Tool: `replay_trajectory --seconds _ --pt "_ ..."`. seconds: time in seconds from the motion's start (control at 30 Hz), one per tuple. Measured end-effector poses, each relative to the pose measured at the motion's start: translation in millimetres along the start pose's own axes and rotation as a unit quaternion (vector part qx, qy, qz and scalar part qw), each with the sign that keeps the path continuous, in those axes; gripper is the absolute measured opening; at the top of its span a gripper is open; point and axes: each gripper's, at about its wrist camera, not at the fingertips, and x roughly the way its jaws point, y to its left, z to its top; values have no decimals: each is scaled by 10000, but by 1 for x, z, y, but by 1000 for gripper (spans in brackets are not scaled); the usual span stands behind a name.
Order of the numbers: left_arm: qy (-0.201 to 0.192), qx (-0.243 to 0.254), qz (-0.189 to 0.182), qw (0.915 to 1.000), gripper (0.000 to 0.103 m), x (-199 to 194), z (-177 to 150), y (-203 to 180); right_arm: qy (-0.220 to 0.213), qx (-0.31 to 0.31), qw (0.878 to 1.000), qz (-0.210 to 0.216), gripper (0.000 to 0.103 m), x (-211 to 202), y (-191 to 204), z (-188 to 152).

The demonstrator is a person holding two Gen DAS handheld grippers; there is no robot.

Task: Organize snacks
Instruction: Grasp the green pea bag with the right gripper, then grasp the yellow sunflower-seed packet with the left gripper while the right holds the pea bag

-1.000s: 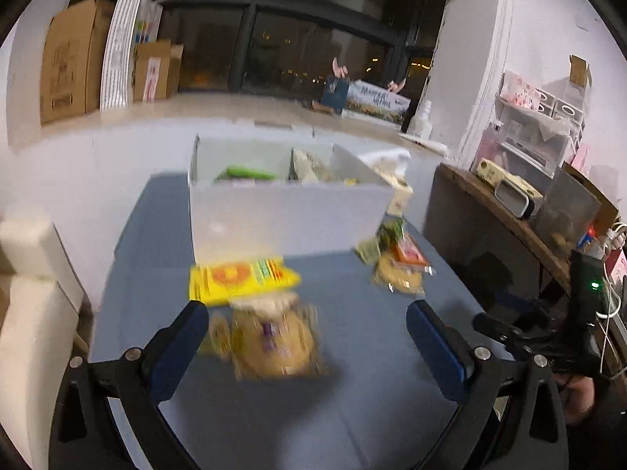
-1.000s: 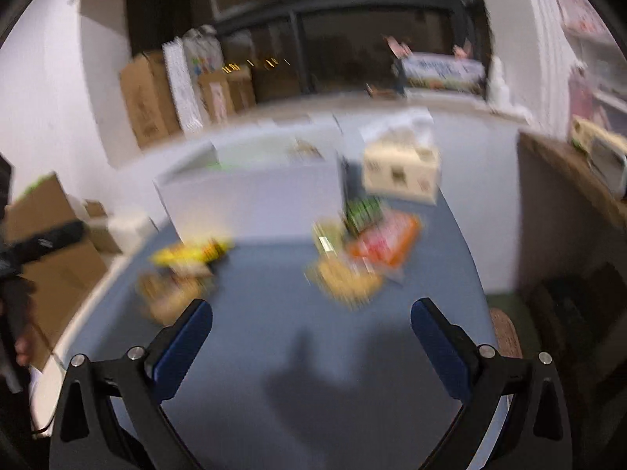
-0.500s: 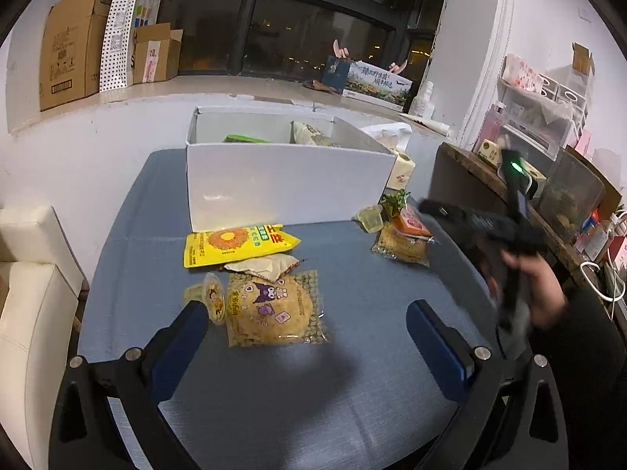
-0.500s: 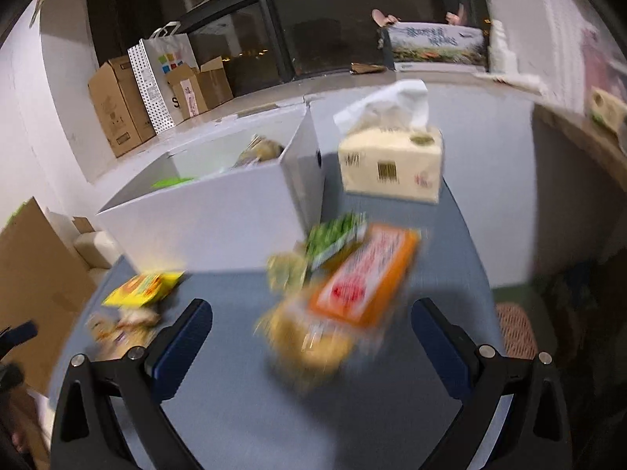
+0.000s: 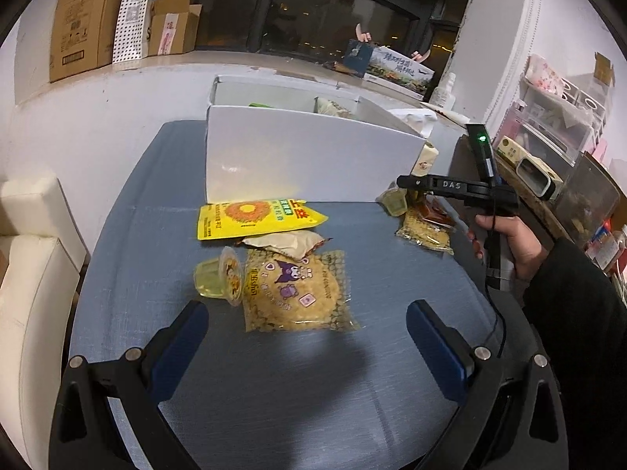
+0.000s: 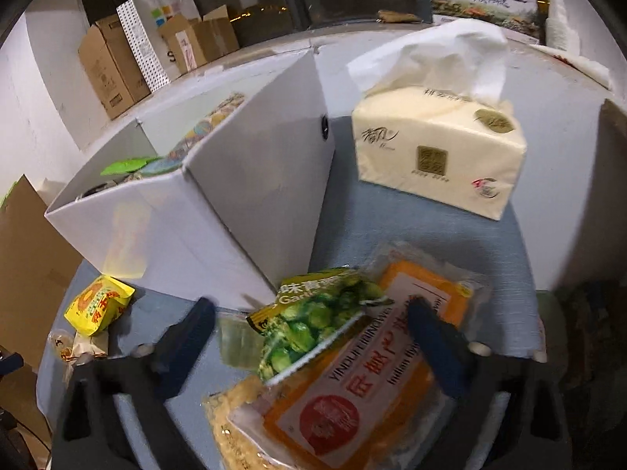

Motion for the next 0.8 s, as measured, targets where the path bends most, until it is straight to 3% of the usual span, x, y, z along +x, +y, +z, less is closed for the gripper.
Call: replay_trajectory --seconds 0.03,0.07,0.1,0.13,0.4,0.8 --pt "4 -8 6 10000 103 0 0 1 -40 -11 9999 120 74 -1 2 0" --pt "13 -20 -1 10000 103 1 -1 2 -52 64 9997 222 72 -3 2 0" --pt "19 -31 6 10000 103 2 -1 2 -86 79 9998 130 58 -5 2 0" --pt "29 -44 24 10000 103 3 -2 3 -110 40 9999 -6 52 -7 2 -1" --pt "8 -145 26 9999 103 6 0 6 -522 208 9982 226 48 -47 0 -24" --pt "17 -130 -33 9999 103 21 24 10 -1346 370 9878 686 48 -137 39 -66"
